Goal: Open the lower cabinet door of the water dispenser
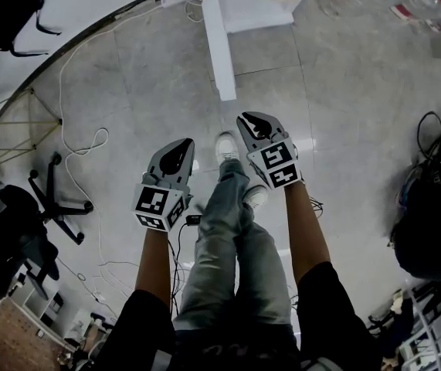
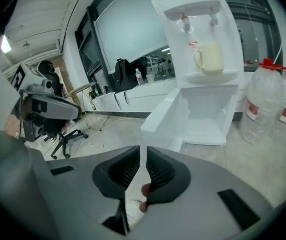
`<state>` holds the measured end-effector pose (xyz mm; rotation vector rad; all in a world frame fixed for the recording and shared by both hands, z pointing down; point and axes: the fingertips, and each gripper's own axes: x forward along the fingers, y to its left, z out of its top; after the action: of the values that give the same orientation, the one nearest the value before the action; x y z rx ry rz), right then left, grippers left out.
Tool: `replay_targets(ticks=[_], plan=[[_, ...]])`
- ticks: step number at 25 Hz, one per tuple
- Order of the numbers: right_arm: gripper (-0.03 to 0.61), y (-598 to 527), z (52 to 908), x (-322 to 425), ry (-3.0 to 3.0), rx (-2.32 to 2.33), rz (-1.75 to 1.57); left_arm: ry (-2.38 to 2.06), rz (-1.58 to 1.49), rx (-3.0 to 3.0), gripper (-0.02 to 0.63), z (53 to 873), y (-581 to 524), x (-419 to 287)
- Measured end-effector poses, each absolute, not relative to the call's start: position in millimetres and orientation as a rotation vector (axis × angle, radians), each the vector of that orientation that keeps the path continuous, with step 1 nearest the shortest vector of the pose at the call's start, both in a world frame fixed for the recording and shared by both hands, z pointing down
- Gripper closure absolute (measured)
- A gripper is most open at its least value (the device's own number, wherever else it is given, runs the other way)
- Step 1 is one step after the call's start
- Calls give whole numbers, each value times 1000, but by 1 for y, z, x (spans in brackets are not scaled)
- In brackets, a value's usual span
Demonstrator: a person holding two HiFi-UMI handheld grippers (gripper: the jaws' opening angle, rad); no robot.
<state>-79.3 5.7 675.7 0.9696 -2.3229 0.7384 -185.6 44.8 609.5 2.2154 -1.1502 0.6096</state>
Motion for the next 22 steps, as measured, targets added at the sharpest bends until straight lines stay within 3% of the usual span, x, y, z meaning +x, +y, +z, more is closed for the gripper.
replay_targets(ticks=[8, 22], plan=[[554, 14, 586, -51, -2331, 1083, 776, -1164, 548, 2198, 601, 542, 56, -167], [563, 20, 426, 9, -2337, 1287, 699, -1176, 513, 2291, 601, 398, 49, -127]])
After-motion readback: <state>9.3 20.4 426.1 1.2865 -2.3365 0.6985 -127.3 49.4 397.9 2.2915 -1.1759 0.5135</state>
